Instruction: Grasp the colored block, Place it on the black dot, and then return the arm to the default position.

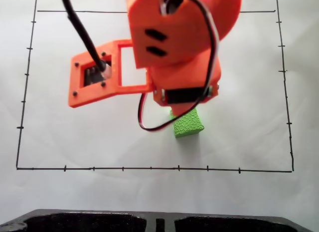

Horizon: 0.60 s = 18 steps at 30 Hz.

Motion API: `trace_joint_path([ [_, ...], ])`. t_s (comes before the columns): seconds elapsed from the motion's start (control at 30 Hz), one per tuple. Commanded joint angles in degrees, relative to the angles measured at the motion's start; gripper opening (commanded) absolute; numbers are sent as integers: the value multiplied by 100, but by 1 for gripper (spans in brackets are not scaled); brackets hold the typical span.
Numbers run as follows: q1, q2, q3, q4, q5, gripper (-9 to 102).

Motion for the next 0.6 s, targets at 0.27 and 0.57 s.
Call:
trace_joint_path([
  [0.27, -88, -123, -272, 105, 70, 28],
  [0.57, -176, -536, -439, 105, -53, 31],
])
